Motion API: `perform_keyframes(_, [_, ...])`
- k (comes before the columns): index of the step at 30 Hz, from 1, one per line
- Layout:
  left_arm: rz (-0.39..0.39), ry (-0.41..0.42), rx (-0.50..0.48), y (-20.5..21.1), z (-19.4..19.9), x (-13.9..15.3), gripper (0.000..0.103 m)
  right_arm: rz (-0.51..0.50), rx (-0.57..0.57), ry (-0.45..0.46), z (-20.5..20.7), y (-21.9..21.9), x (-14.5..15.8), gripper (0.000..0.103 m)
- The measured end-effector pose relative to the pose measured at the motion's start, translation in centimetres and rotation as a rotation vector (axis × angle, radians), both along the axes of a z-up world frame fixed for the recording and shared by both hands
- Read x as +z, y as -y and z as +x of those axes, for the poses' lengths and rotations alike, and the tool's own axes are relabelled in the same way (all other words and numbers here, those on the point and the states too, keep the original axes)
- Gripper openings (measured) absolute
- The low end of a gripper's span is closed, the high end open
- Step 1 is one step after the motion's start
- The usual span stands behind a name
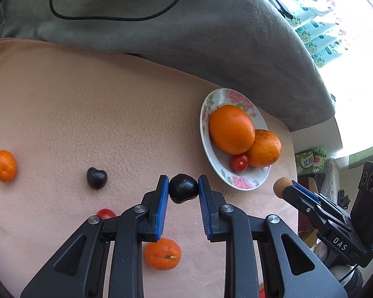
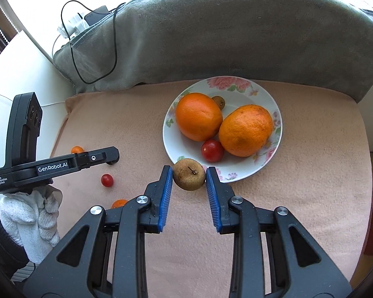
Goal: Organize fruits
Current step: 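Lift and carry the cherry and pear over the floral plate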
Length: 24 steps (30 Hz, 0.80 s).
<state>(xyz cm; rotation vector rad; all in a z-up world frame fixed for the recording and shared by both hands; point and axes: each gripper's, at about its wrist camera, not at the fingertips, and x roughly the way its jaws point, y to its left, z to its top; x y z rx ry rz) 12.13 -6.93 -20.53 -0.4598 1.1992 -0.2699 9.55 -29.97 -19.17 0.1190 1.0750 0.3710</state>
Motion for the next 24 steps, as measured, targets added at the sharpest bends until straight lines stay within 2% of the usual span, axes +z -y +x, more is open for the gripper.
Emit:
perform_keyframes(15, [-0.009,0.011,-0.083,5.7,1.6,-0.1,0.022,-0.041,-0.013,0.068,3.7,2.5,2.0,0.029])
perform_keyframes(24, [0.041,0.041,-0.131,8.0,2.4,0.1,0.022,-0.061,0.0,0.085,6.3,2.5,2.2,0.029])
